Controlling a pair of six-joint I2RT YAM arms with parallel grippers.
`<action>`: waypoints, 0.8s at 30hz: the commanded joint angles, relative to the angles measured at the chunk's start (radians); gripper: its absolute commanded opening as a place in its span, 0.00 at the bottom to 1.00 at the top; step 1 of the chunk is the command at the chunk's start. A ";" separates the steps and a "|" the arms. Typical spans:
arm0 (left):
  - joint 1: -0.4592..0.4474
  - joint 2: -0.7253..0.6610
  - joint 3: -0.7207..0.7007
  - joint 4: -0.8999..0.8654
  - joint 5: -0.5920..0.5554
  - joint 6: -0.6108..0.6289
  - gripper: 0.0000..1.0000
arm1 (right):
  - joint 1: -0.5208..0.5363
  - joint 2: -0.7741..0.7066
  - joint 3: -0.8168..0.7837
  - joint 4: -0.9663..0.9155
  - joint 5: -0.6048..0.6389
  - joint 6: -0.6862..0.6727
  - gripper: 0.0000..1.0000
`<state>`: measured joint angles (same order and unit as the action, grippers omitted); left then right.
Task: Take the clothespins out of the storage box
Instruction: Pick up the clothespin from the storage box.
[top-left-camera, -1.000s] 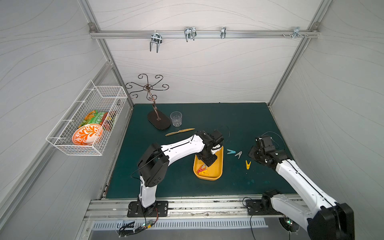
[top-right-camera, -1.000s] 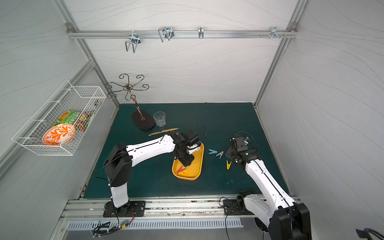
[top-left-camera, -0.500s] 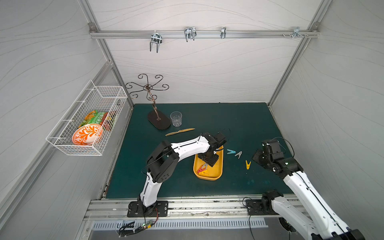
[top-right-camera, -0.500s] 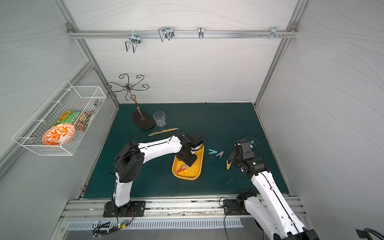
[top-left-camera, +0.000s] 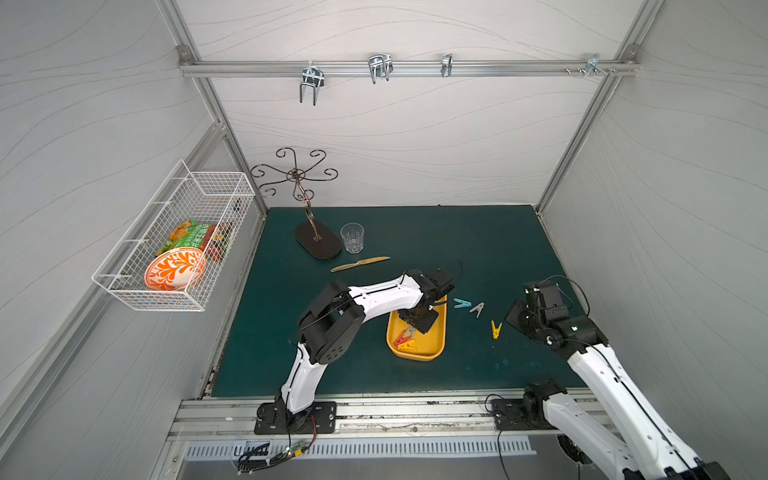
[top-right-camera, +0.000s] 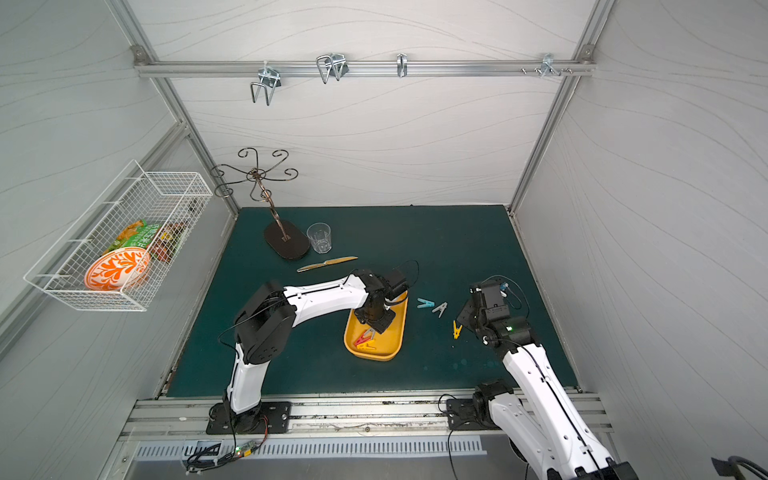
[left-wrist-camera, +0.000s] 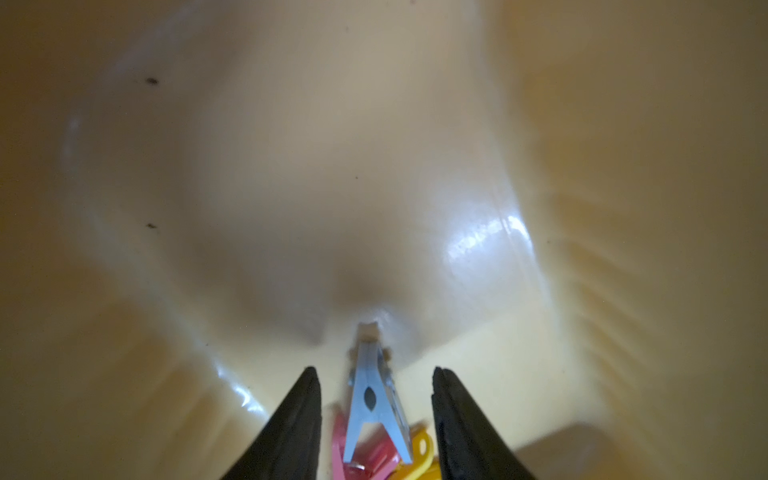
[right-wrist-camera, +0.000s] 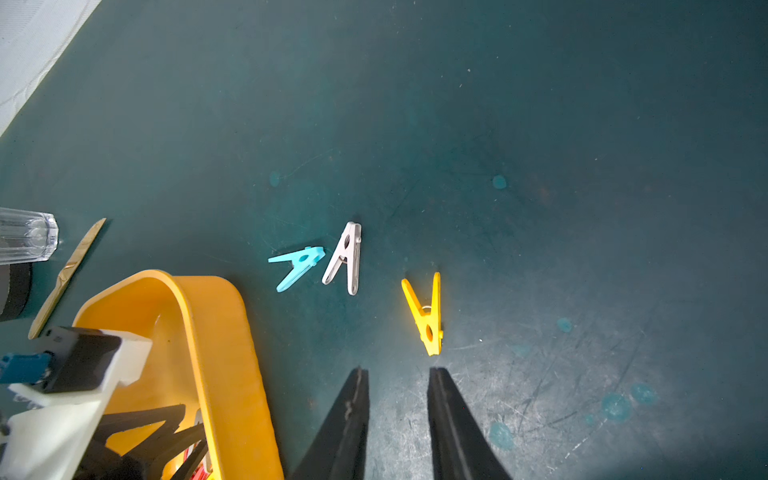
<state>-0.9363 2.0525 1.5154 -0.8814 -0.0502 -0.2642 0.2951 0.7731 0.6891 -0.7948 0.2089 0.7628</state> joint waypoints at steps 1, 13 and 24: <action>-0.004 0.021 -0.016 0.016 -0.004 -0.010 0.45 | 0.007 -0.005 0.009 -0.019 0.018 0.000 0.28; -0.004 0.021 -0.050 0.023 0.016 -0.009 0.08 | 0.006 0.000 -0.001 -0.013 0.024 0.001 0.27; 0.025 -0.008 0.183 -0.061 -0.024 0.072 0.01 | 0.007 -0.039 0.034 -0.058 0.024 -0.002 0.27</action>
<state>-0.9241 2.0567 1.5803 -0.9207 -0.0509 -0.2344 0.2951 0.7578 0.6891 -0.8051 0.2127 0.7624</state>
